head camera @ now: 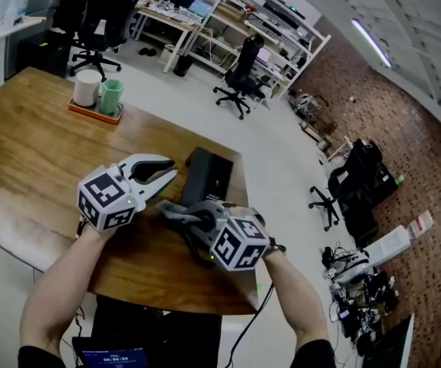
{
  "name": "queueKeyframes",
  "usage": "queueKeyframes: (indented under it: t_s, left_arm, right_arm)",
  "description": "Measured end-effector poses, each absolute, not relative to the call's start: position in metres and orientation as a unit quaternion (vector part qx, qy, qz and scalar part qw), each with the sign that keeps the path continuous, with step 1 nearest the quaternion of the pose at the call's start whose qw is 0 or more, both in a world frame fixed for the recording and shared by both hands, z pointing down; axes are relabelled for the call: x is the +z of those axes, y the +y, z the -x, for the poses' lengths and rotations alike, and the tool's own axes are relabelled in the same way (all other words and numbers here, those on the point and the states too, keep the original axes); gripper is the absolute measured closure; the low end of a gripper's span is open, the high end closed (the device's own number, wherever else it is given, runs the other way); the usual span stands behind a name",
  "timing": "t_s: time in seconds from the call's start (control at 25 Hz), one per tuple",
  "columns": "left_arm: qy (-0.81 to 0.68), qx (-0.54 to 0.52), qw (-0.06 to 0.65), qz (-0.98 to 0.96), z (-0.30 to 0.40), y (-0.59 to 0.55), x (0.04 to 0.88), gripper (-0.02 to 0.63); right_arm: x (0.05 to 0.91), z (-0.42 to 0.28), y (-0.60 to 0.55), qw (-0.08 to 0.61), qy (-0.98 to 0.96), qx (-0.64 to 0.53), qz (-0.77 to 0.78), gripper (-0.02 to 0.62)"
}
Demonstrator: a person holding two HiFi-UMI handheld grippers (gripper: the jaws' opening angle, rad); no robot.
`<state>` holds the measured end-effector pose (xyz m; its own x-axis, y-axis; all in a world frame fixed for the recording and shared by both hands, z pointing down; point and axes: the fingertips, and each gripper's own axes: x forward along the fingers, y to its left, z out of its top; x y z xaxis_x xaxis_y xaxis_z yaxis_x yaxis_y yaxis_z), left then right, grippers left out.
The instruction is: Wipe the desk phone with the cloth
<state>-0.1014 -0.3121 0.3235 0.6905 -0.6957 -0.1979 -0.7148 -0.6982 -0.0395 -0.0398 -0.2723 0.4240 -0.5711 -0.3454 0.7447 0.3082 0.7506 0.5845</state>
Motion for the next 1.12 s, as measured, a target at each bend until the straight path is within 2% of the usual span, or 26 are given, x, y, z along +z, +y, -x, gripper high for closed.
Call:
queueKeyframes:
  t_s: [0.08,0.28,0.4,0.56,0.88,0.96,1.12]
  left_arm:
    - [0.384,0.084,0.057,0.918,0.104,-0.312,0.326,0.568]
    - [0.385,0.085,0.059,0.917,0.106,-0.311,0.33,0.566]
    - [0.385,0.085,0.06,0.917,0.104,-0.31,0.328,0.568]
    - [0.386,0.083,0.06,0.917,0.102,-0.31,0.325,0.567]
    - [0.385,0.082,0.059,0.917,0.103,-0.309,0.324,0.568]
    - [0.383,0.081,0.062,0.918,0.103,-0.309,0.325,0.568]
    - [0.382,0.08,0.063,0.918,0.103,-0.309,0.328,0.567]
  right_arm:
    - [0.405,0.046,-0.292,0.439,-0.825,-0.353,-0.047,0.571]
    - [0.331,0.063,-0.416,0.313,-0.851,-0.308,-0.288,0.571]
    - [0.338,0.068,-0.447,0.321,-0.843,-0.292,-0.318,0.571]
    - [0.359,0.069,-0.425,0.353,-0.834,-0.318,-0.28,0.571]
    - [0.421,0.043,-0.266,0.42,-0.839,-0.345,-0.024,0.57]
    - [0.404,0.04,-0.289,0.401,-0.848,-0.341,-0.066,0.571]
    - [0.344,0.035,-0.398,0.313,-0.858,-0.303,-0.27,0.57]
